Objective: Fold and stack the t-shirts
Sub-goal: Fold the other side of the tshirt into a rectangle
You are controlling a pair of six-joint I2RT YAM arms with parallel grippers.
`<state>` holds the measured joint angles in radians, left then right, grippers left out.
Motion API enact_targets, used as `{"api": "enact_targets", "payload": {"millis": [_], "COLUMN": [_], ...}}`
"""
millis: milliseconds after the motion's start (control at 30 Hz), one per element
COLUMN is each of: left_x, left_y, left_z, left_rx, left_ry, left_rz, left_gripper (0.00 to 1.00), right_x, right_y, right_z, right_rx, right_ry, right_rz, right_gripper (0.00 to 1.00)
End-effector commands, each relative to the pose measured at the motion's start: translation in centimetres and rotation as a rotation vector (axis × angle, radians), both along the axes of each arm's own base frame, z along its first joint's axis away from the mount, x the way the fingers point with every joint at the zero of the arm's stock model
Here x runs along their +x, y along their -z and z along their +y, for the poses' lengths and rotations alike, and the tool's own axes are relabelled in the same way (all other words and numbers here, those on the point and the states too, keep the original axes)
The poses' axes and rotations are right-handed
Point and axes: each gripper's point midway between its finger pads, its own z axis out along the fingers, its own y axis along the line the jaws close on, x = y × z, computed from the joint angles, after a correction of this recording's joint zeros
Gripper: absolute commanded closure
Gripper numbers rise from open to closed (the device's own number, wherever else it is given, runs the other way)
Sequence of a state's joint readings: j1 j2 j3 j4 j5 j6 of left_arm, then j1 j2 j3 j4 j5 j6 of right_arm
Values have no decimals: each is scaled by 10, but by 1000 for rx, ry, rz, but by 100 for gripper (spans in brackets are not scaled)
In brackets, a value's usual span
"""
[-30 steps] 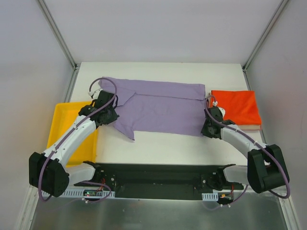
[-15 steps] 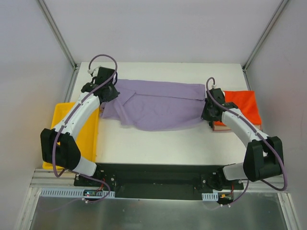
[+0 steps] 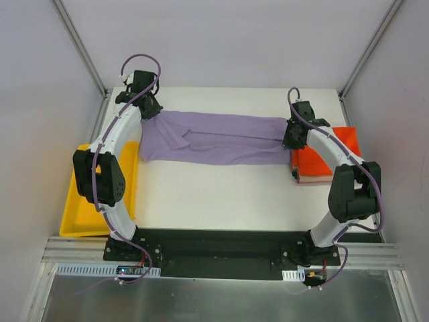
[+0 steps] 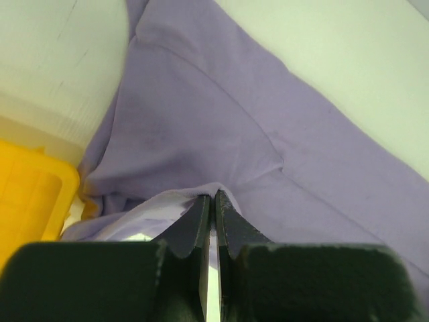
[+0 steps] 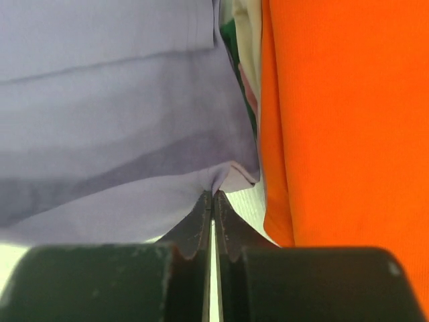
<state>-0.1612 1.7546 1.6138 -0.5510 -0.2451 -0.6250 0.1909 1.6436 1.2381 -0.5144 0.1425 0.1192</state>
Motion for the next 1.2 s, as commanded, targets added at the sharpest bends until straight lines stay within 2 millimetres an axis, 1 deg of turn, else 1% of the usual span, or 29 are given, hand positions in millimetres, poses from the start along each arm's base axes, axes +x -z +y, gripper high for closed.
{"api": "enact_targets", "payload": {"millis": [0,100,167,200,333,467,567,600,667,700,767,800,833,867,900,933,967,1000,1067,1100,1133,1167], "left_x": [29,46,59,65,86,97,103,107,116,122,132,135,138,139,139,140,139,139,135,132,128,123], "left_y": [-12,-8,-10,-7,-5,3,11,17,21,30,37,42,45,48,50,48,43,37,16,8,-3,-8], "left_z": [7,6,5,6,4,9,16,16,12,9,5,6,6,8,11,15,17,21,20,17,12,5], "left_rx": [25,28,31,31,38,49,76,81,80,78,80,84,91,96,105,115,120,121,105,89,64,32], "left_ry": [39,63,78,84,125,117,98,103,143,166,194,196,198,194,184,175,168,159,155,163,178,205], "left_rz": [-40,-40,-52,-50,-61,-57,-45,-38,-44,-34,-38,-31,-29,-25,-20,-24,-31,-42,-75,-88,-105,-109], "left_gripper": [100,100,100,100,100,100,100,100,100,100,99,97,94,87,78,58,14,1,1,1,1,1], "right_x": [23,34,43,45,52,55,60,61,64,66,72,74,77,78,81,83,85,89,93,92,90,87], "right_y": [-15,-11,-11,-9,-8,-3,0,2,4,5,7,10,9,10,9,6,1,-6,-21,-26,-33,-37], "right_z": [-8,-9,-10,-12,-14,-16,-19,-19,-20,-22,-23,-24,-23,-24,-23,-24,-23,-21,-16,-13,-9,-4], "right_rx": [-28,-31,-31,-36,-51,-52,-58,-61,-69,-73,-80,-80,-77,-80,-81,-80,-81,-75,-58,-55,-52,-48], "right_ry": [-2,-3,1,7,19,26,37,41,45,50,56,61,62,65,68,67,62,52,12,-8,-25,-48], "right_rz": [-27,-16,-17,-7,-3,7,13,21,24,27,25,33,30,42,41,42,36,23,-2,-10,-21,-26], "right_gripper": [99,99,99,99,99,97,96,96,95,94,94,92,89,84,72,58,47,40,24,12,4,4]}}
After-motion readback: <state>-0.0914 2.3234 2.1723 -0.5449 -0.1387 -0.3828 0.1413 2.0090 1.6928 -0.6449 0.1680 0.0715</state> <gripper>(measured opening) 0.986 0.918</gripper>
